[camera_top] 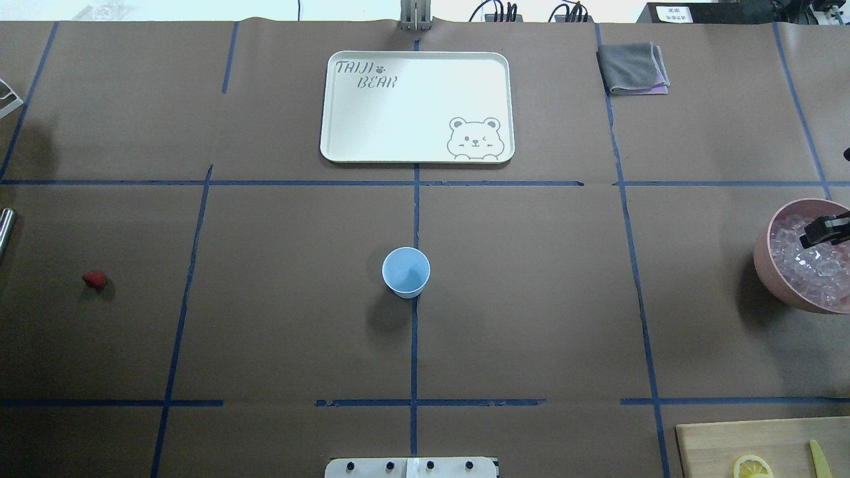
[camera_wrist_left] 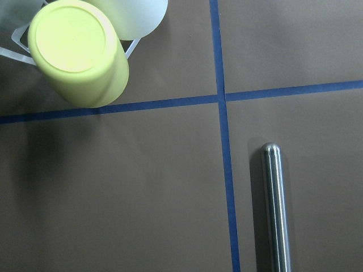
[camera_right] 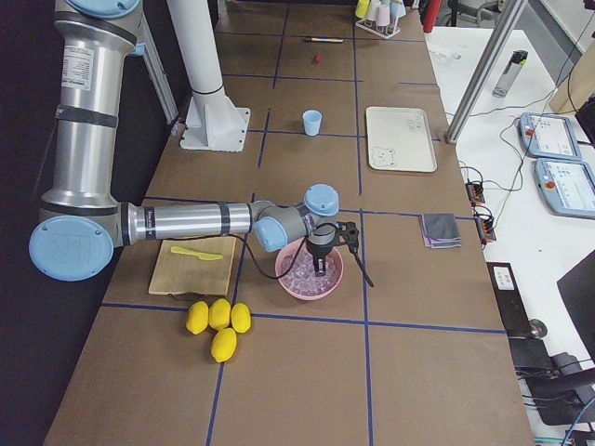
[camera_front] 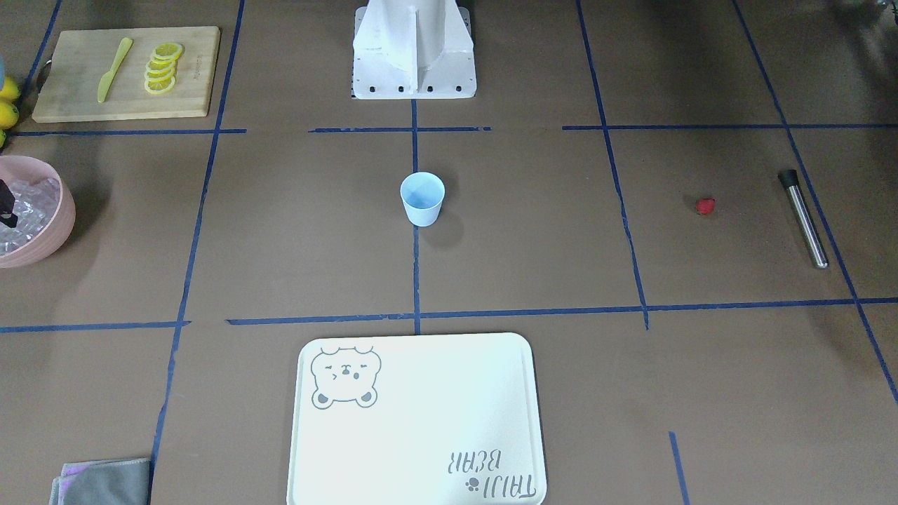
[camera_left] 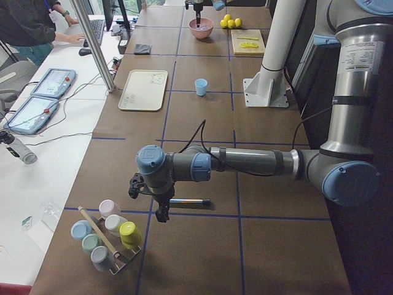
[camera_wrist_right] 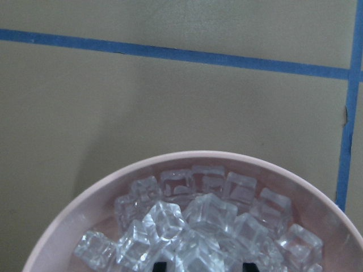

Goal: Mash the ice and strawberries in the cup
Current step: 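Lift the ice cube with the right gripper and carry it toward the blue cup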

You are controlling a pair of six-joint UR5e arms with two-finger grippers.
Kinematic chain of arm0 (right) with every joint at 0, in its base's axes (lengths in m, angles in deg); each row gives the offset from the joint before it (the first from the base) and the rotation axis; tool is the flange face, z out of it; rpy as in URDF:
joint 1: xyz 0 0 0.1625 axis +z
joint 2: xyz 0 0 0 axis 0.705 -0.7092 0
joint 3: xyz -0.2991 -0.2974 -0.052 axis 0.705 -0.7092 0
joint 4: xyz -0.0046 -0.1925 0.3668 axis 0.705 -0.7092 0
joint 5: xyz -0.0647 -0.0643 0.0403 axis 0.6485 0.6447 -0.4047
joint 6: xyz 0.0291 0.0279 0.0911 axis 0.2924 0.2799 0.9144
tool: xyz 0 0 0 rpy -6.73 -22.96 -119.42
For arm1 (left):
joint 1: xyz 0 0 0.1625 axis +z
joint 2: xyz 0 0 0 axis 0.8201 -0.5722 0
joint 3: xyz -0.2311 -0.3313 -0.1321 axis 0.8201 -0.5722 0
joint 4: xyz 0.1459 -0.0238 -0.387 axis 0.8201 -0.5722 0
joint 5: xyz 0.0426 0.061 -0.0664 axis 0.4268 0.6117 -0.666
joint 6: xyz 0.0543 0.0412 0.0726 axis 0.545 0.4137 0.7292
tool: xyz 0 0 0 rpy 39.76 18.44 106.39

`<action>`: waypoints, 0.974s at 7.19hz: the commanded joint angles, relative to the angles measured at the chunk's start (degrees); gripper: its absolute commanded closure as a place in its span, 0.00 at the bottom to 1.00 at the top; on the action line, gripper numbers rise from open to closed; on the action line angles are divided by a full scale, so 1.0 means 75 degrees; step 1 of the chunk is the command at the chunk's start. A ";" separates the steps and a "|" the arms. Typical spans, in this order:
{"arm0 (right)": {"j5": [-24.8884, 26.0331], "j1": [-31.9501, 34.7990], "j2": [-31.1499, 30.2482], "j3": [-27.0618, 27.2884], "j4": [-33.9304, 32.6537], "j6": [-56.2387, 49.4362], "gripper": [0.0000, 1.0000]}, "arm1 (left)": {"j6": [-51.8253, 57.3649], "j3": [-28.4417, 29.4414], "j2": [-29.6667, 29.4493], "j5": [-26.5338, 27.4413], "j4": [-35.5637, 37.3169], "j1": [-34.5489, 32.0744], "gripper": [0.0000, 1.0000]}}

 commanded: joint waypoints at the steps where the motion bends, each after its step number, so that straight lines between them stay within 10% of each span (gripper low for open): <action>1: -0.0005 0.0011 -0.0008 0.0024 -0.0021 -0.0042 0.96 | 0.0000 0.0005 0.0000 0.0000 -0.0012 0.0000 0.00; 7: -0.0345 0.0609 0.0654 0.1872 -0.2113 -0.0089 1.00 | 0.0000 0.0005 0.0000 0.0000 -0.0012 0.0012 0.00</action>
